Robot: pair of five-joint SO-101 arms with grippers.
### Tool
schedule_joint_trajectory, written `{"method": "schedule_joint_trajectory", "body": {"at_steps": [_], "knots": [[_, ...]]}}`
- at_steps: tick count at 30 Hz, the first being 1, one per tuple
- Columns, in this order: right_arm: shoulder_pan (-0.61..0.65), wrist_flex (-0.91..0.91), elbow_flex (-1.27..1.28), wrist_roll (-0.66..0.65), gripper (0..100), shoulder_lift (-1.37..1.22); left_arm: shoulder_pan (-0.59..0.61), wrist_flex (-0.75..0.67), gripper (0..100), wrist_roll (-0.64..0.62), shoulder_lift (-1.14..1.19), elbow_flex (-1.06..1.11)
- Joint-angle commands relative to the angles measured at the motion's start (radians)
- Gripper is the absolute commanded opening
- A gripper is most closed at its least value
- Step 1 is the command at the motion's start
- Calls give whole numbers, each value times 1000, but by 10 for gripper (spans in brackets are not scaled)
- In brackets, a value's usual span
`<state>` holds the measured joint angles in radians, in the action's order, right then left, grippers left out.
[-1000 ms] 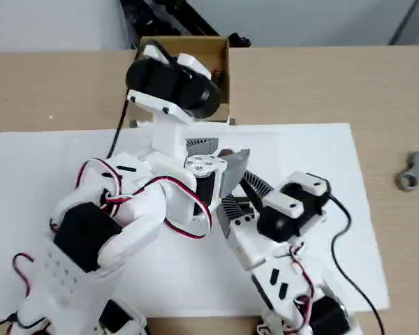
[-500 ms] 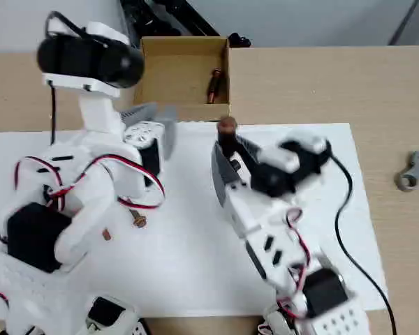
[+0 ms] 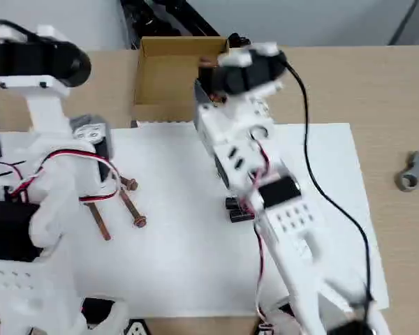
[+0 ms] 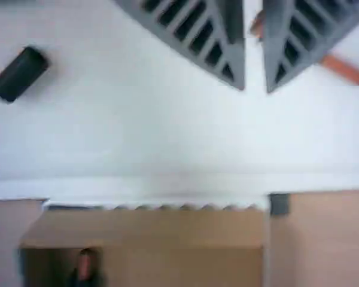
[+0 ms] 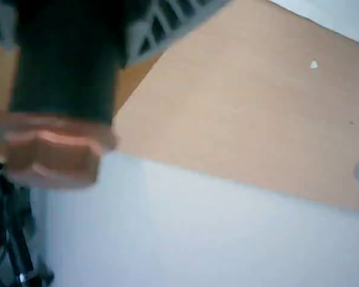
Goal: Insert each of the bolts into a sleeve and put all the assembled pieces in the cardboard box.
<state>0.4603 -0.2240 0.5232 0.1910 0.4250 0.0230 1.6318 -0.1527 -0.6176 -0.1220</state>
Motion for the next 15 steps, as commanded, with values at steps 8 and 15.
{"method": "schedule_joint_trajectory", "body": {"at_steps": [8,15], "knots": [[-87,33,-555,9,4,-530,190,66,6,71,-11,53],[-110,27,-764,9,8,-783,247,69,6,71,-11,111]]}}
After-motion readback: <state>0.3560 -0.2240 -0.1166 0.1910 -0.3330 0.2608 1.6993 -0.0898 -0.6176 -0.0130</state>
